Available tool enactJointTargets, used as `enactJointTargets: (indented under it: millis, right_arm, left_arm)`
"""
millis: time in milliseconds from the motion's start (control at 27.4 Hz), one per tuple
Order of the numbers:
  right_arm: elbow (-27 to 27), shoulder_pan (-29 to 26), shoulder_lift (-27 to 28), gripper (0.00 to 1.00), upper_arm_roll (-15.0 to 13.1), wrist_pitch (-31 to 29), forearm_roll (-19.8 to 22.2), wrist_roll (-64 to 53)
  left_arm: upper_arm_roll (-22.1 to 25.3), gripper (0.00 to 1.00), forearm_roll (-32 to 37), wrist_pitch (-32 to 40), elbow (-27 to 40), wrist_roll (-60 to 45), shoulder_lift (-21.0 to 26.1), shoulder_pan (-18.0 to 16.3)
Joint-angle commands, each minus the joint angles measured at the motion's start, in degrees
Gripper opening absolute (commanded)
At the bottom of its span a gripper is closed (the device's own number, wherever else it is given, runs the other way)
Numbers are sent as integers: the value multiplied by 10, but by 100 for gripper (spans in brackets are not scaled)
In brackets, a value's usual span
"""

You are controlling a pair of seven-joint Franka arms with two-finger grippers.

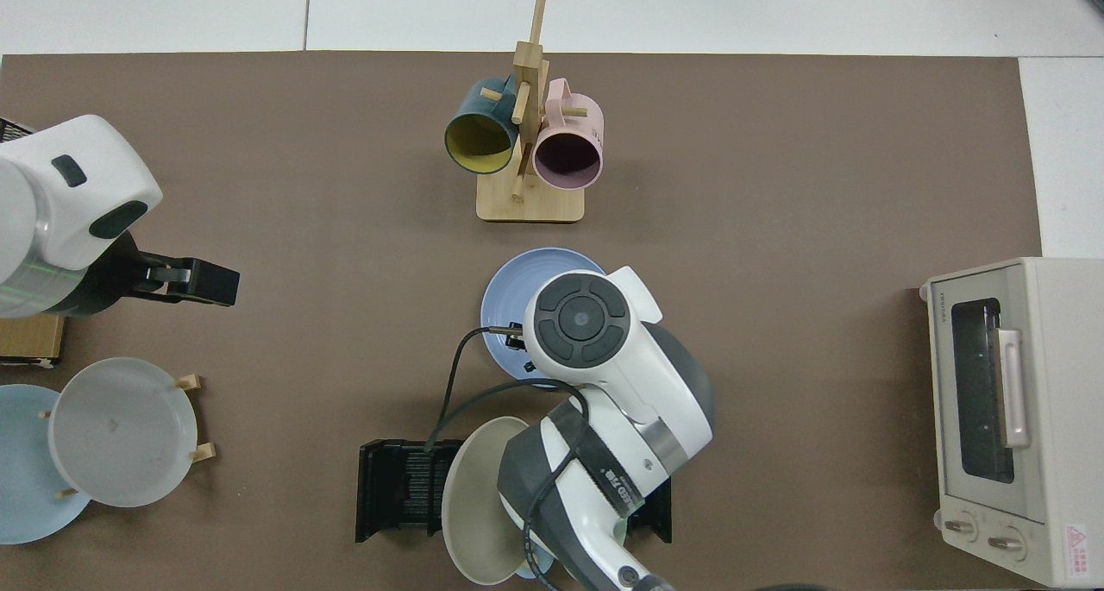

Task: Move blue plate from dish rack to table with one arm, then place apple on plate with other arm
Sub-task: 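Release the plate and retract the left gripper while the right gripper carries the apple, then lower the apple onto the blue plate with the right gripper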

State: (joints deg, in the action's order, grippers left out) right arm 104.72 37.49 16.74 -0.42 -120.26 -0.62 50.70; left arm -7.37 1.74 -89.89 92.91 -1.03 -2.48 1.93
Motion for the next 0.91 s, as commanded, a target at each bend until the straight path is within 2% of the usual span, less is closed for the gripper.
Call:
enactJointTargets:
  millis: [0, 109, 219, 328, 401, 875]
  right_arm:
    - [-20, 0, 51, 0, -4, -43, -5, 19]
    - [-19, -2, 52, 0, -4, -44, -6, 18]
    - [-18, -4, 57, 0, -4, -45, -10, 18]
    - [-15, -4, 61, 0, -4, -53, -52, 13]
    - [-9, 0, 66, 0, -4, -62, -59, 11]
    - [-7, -4, 79, 0, -4, -81, -63, 10]
  left_arm:
    - [3, 100, -3, 8, 0, 8, -9, -2]
    - [3, 100, -9, 8, 0, 8, -9, -2]
    - [6, 100, -43, 11, 0, 1, -10, -4]
    - [17, 100, -61, 31, 0, 6, -14, -11]
    - [18, 100, -61, 39, 0, 8, -14, -11]
    - [18, 100, -46, 53, 0, 6, -21, -11]
